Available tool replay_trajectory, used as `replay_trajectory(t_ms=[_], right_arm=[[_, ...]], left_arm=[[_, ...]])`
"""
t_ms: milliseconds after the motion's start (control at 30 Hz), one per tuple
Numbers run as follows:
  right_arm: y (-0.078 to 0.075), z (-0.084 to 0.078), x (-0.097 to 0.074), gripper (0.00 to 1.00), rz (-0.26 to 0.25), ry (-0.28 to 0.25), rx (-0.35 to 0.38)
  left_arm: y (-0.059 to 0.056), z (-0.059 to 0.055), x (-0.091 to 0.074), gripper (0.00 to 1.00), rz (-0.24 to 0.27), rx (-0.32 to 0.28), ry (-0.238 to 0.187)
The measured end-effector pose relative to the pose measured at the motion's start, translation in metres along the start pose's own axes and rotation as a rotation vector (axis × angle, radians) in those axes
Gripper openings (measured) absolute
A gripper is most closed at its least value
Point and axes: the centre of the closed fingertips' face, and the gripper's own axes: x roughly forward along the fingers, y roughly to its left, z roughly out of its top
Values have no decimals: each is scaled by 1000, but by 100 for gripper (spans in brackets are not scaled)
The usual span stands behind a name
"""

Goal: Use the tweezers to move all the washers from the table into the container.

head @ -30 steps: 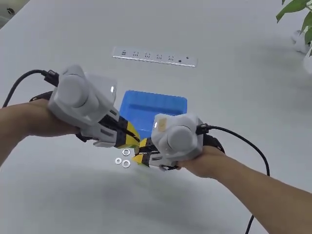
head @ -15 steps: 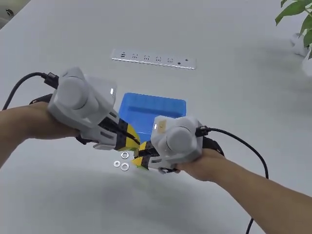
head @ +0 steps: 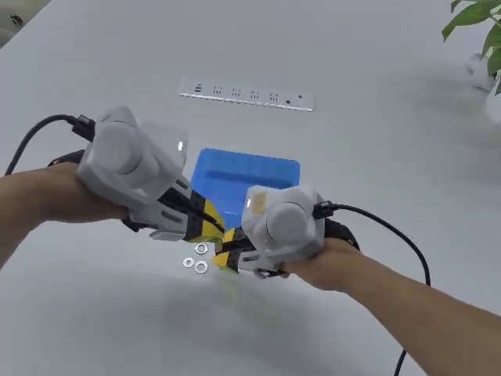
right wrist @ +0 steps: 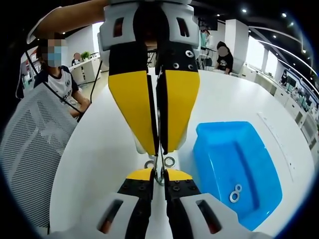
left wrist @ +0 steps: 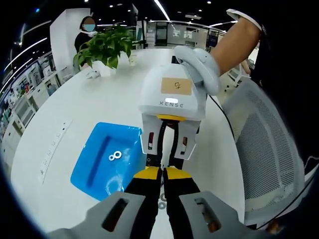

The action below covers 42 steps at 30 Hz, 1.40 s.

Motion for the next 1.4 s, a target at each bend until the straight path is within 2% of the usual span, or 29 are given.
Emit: replay_trajectory(t_ms=[667, 1400], right_arm=[[-1, 16, -14, 9, -7, -4, -30], [-10, 33, -46, 10, -56, -8, -60]], left_arm=[[-1, 14, -15, 5, 21, 3, -12], [1, 49, -29, 5, 29, 53, -15]])
